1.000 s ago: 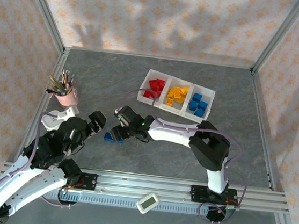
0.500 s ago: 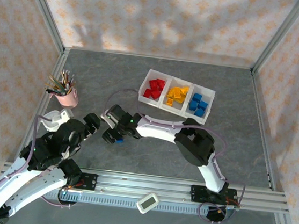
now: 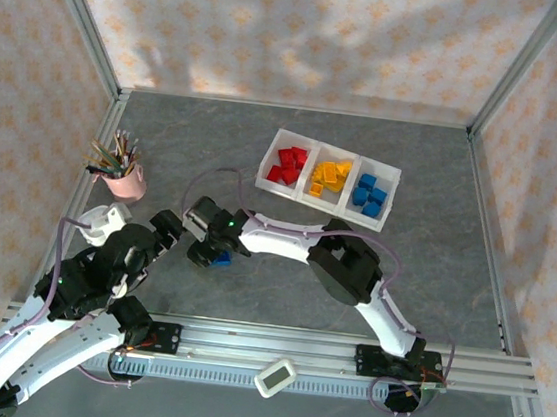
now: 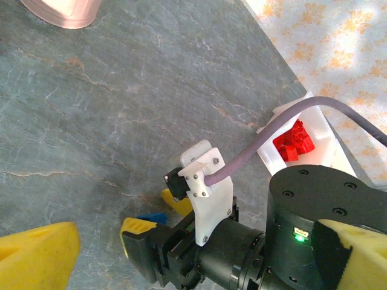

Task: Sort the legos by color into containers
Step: Pick up the lego from the bottom-left of the table, then place the lego in the container.

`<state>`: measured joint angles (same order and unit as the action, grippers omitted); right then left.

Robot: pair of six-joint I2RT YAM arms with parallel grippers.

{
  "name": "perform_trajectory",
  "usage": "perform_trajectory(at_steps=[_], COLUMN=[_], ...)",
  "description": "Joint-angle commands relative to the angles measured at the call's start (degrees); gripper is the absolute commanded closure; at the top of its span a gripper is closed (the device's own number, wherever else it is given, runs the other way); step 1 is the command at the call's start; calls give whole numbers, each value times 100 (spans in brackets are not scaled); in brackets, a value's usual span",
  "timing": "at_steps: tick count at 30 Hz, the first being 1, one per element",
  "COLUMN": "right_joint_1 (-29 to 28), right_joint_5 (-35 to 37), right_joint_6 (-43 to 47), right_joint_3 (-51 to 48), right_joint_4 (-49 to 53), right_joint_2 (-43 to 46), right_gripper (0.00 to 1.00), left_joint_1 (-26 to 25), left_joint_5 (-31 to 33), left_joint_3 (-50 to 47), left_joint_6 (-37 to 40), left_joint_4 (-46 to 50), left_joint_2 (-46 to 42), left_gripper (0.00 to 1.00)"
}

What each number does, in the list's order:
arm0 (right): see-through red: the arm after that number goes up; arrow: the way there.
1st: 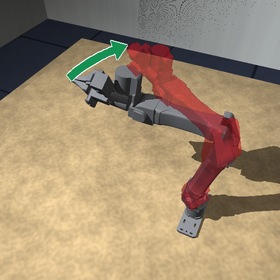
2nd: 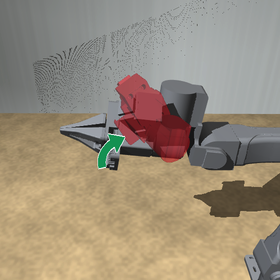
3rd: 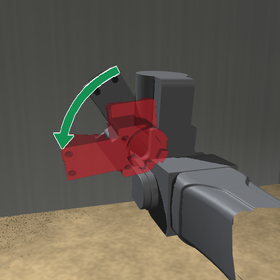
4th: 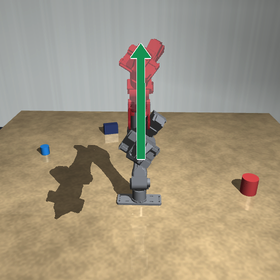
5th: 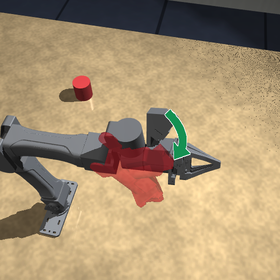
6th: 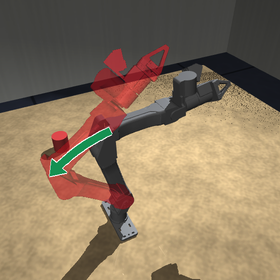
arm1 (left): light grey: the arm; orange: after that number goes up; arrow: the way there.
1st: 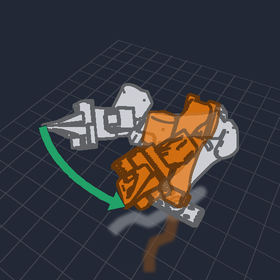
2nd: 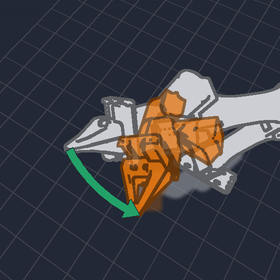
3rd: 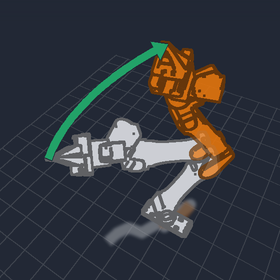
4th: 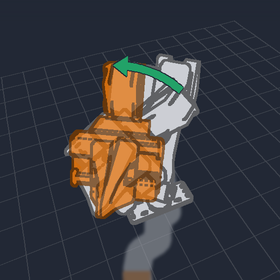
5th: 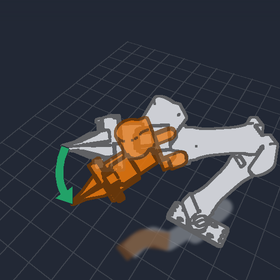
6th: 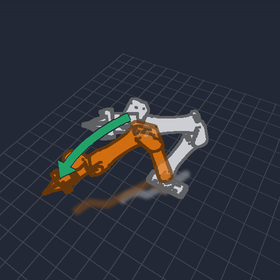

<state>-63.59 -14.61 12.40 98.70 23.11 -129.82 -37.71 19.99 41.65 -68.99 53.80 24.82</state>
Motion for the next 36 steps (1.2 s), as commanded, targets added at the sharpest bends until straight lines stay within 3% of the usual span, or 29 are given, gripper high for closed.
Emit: perform_trajectory(at_steps=[1, 13, 20, 26, 30, 36], right_joint_1=[-26, -20, 148, 658, 1060, 2153], right_joint_5=[150, 90, -164, -43, 605, 1173], right_joint_6=[15, -368, -1049, -1719, -2213, -2928], right_joint_3=[140, 249, 504, 19, -677, -1876], right_joint_4=[263, 277, 290, 252, 202, 268], right_joint_2=[-62, 231, 614, 1305, 2123, 3305], right_gripper=[46, 72, 78, 81, 83, 83], left_joint_1=[47, 53, 45, 45, 48, 46], left_joint_5=[155, 142, 147, 14, -286, -860], left_joint_3=[101, 133, 262, 383, 395, 321], left_joint_6=[-21, -4, 125, 433, 843, 1332], left_joint_4=[203, 157, 30, -381, -1049, -2230], left_joint_2=[-43, -47, 71, 335, 640, 1318], left_gripper=[1, 1, 1, 1, 1, 1])
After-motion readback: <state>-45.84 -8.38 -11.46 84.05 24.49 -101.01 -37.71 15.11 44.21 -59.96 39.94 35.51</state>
